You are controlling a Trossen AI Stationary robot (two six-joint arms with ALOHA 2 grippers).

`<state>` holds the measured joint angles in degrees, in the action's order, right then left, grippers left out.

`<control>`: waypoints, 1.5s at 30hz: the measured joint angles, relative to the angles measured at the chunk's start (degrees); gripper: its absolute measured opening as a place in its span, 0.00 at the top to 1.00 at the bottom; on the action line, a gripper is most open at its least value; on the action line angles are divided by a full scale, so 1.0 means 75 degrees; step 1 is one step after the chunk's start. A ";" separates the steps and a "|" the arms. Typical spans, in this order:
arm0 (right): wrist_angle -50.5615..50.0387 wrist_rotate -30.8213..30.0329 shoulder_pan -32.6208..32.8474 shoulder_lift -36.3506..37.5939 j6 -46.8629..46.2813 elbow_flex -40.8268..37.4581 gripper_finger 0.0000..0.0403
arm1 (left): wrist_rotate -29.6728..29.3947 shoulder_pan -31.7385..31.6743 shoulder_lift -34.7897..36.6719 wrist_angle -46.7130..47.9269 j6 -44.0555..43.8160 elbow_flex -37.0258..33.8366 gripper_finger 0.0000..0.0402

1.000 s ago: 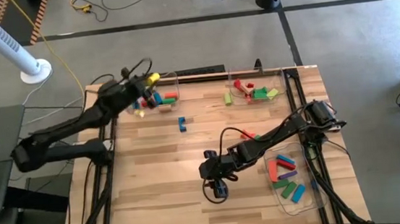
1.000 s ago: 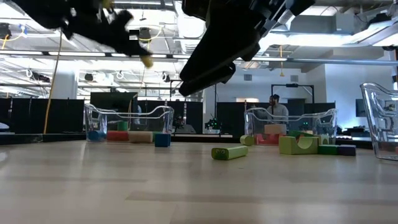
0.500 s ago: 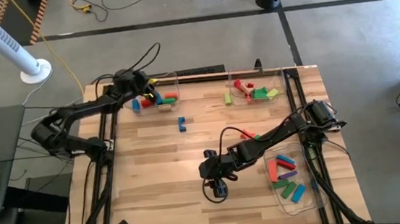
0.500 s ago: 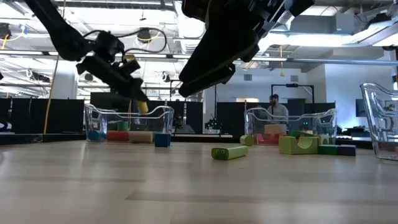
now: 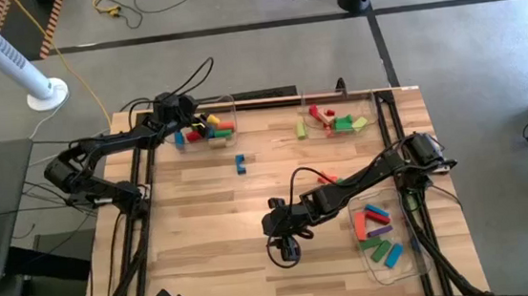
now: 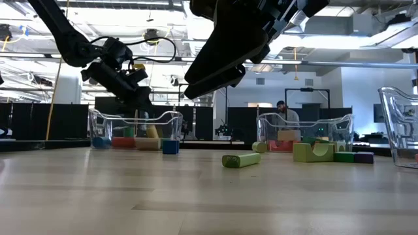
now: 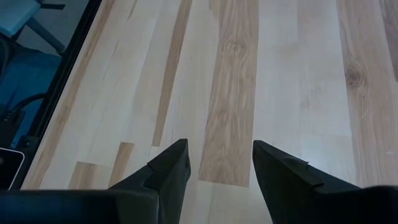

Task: Sort blocks by size
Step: Put the blue arch block into the top right transparent bin

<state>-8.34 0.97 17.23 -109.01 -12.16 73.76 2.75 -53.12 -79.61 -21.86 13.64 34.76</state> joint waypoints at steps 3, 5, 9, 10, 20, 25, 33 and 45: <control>0.0000 0.0000 -0.0002 0.0000 0.0003 0.0000 0.49 | -0.0004 0.0000 0.0000 -0.0005 -0.0001 0.0000 0.36; 0.0000 0.0000 -0.0001 0.0000 0.0006 0.0000 0.49 | -0.0002 0.0005 0.0012 -0.0024 -0.0001 0.0000 0.35; 0.0000 0.0000 -0.0002 0.0000 0.0009 0.0000 0.49 | 0.0502 0.0077 0.0217 -0.0054 -0.0064 0.0000 0.35; 0.0000 0.0000 -0.0001 0.0000 0.0012 0.0000 0.49 | 0.0716 0.0106 0.0313 -0.0057 -0.0116 0.0000 0.35; -0.0017 0.0001 -0.0002 0.0000 0.0017 0.0000 0.49 | 0.2690 0.1387 0.2187 0.0643 -0.0250 0.0000 0.36; -0.0157 -0.0290 -0.0002 0.0000 0.0023 0.0000 0.49 | 0.2696 0.2640 0.2894 0.1566 0.0376 0.0000 0.36; -0.0449 -0.0718 -0.0029 0.0062 0.0029 0.0000 0.49 | 0.2149 0.4306 0.2940 0.2542 0.1329 0.0000 0.36; -0.1993 -0.2830 -0.0080 0.1474 -0.0006 0.0006 0.49 | 0.1547 0.5361 0.2045 0.3236 0.1931 0.0000 0.36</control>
<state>-23.29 -20.25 16.63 -97.96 -12.21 73.80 14.35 -12.91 -64.28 2.41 28.12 34.76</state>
